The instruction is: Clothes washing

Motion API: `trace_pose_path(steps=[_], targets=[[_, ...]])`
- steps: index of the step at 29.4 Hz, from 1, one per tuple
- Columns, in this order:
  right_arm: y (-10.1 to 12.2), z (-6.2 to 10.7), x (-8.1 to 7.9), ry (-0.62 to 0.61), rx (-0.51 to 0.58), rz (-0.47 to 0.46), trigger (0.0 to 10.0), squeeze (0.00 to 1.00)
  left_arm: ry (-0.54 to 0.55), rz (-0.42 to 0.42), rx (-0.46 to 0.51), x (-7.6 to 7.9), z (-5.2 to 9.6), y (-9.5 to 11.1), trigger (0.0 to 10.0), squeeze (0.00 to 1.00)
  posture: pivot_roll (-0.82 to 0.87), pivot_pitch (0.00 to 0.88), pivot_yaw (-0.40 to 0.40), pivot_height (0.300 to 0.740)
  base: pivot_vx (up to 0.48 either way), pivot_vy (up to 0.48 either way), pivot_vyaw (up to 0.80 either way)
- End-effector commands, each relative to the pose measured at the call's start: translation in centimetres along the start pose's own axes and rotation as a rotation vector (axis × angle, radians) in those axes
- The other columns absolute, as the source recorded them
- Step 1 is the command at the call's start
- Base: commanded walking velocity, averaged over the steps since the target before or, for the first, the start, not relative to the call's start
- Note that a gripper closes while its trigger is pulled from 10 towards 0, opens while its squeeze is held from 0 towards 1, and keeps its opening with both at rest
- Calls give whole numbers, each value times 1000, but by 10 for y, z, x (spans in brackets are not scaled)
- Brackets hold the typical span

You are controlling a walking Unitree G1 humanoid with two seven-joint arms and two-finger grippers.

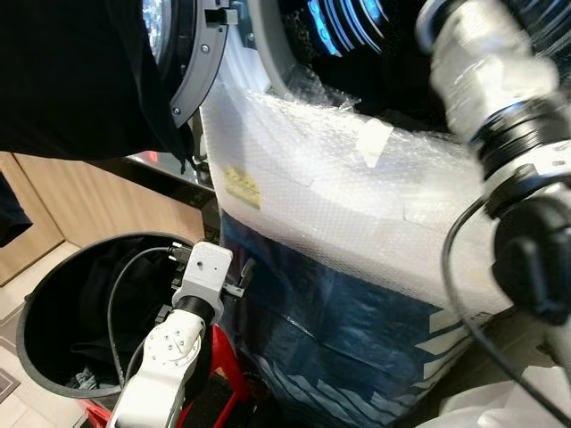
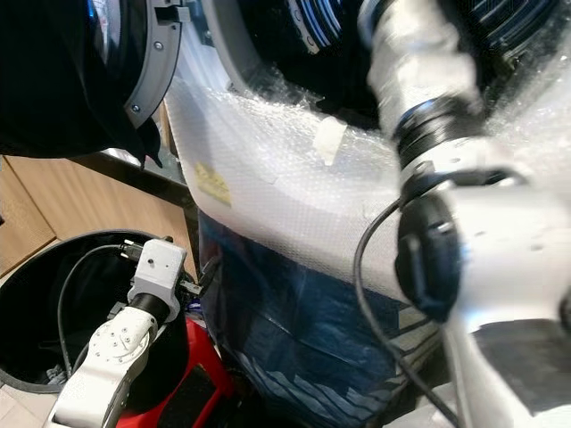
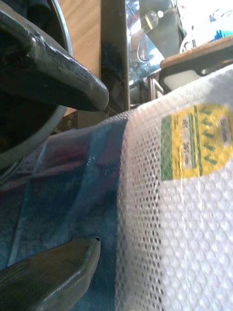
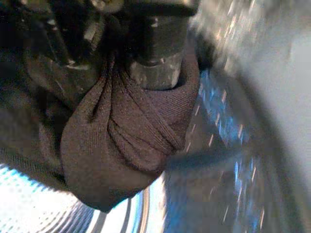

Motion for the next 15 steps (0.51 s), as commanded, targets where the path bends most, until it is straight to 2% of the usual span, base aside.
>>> trace_pose_path(steps=[1, 4, 5, 6, 7, 9, 11, 15], targets=[[-12, 0, 2, -8, -40, -1, 10000, 0, -11, -9, -4, 4, -1, -1, 10000, 0, 45, 40, -66, 740, 0, 0, 0], [-31, 2, 1, -10, -80, -34, 10000, 0, -14, -7, -5, 5, -2, 0, 10000, 0, 45, 40, -66, 740, 0, 0, 0], [-36, 2, -1, -1, -95, -37, 10000, 137, -16, -6, -5, 6, -2, 0, 10000, 0, 49, 39, -60, 740, 0, 0, 0], [-40, 2, -2, 7, -105, -38, 10000, 137, -17, -6, -5, 6, -2, 0, 10000, 0, 49, 39, -60, 740, 0, 0, 0], [-42, 3, -3, 15, -109, -27, 10000, 1000, -19, -7, -5, 6, -2, 0, 10000, 0, 45, 41, -60, 740, 0, 0, 0], [-41, 3, 1, 11, -102, -15, 10000, 1000, -17, -9, -5, 6, -2, 0, 10000, 0, 41, 40, -59, 740, 0, 0, 0], [-36, 3, 10, -8, -83, -45, 10000, 1000, -15, -10, -5, 5, -2, 0, 10000, 0, 33, 45, -57, 740, 0, 0, 0], [-33, 2, 12, 7, -67, -41, 10000, 1000, -21, -9, -7, 7, -2, 0, 10000, 0, 20, 51, -52, 740, 0, 0, 0]])
Point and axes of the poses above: a point about 5 cm out from each wrist's last joint towards the gripper, its own z axis pointing back from the gripper into the wrist, its own y axis along the axis of the wrist's last joint, x = y × z, the point moved 4 cm from there along -z, pointing out of the wrist towards the gripper, and after that the axes turned 1 degree about -z, right-handed, at the moved point
